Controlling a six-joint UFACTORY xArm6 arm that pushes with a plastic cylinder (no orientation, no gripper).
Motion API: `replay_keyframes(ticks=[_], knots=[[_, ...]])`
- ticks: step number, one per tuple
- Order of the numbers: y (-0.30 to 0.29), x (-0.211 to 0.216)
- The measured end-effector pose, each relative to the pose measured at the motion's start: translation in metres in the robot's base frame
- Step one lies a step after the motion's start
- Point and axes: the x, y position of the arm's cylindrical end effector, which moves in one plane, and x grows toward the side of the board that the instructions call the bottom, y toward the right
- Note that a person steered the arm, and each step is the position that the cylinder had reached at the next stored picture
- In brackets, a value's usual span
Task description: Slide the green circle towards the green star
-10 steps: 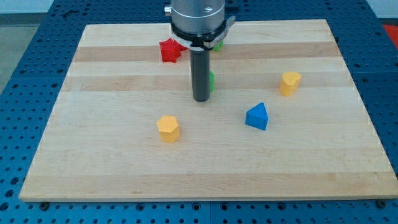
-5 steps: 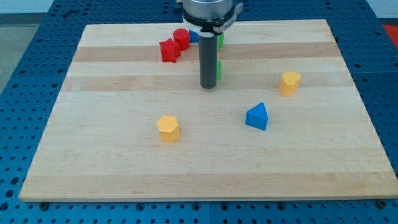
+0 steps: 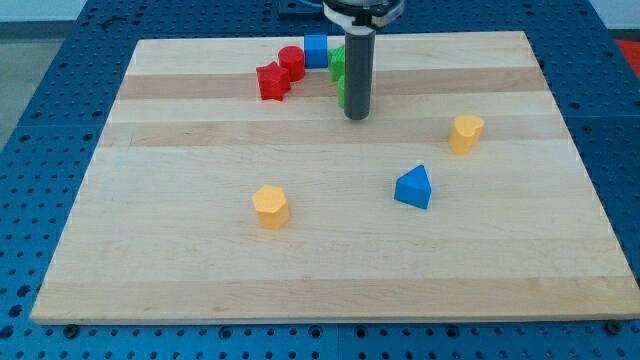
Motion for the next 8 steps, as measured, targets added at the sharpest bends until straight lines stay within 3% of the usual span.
replay_keyframes(ticks=[8], knots=[[-0.015,-0.021]])
